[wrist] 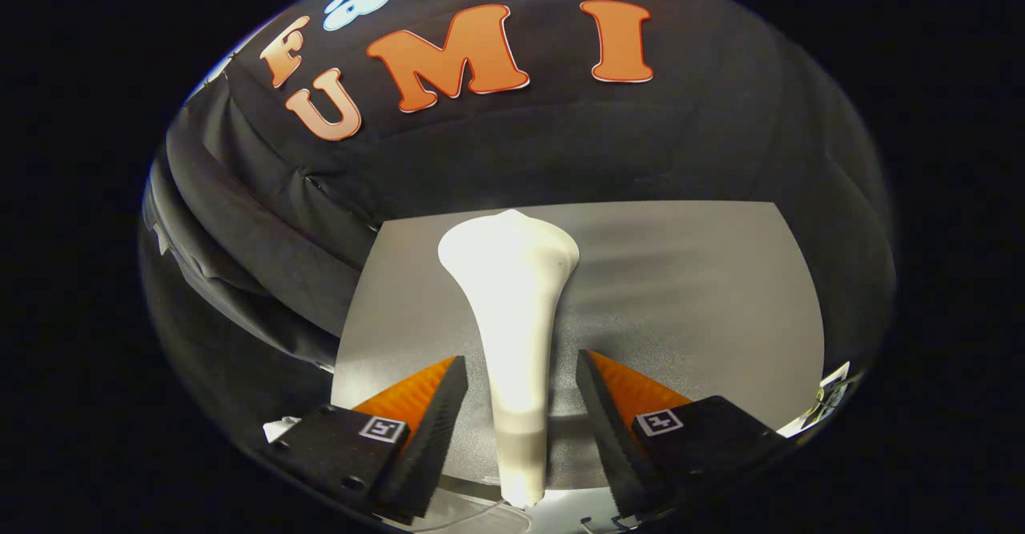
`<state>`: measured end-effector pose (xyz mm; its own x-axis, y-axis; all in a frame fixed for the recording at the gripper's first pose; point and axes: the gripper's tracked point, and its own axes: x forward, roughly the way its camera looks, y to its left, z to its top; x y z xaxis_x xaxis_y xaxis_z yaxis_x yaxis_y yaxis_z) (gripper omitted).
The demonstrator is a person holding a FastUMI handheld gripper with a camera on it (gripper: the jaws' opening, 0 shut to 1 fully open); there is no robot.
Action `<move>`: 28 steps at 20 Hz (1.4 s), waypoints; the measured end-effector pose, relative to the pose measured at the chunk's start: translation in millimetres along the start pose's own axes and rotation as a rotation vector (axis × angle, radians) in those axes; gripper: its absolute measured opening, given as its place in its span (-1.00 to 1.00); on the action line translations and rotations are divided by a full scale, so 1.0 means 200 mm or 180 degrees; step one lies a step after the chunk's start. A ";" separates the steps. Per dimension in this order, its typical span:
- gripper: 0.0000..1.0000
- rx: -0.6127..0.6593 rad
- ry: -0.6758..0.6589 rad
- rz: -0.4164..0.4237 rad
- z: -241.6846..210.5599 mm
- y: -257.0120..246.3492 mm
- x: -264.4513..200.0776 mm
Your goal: Iron the clothes twice with a garment steamer, once on the left side and once on the right side.
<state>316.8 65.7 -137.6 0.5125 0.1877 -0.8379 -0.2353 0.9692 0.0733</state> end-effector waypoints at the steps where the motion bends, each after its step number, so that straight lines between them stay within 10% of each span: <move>1: 0.71 0.0042 0.0027 -0.0051 0.01 -0.01 0.02; 9: 0.02 0.0075 0.0523 -0.0118 -0.10 0.00 0.06; 28: -0.16 0.0144 -0.0677 -0.0481 -0.03 0.02 -0.23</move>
<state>286.2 59.6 -102.0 0.7022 0.0649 -0.7090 -0.1080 0.9940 -0.0160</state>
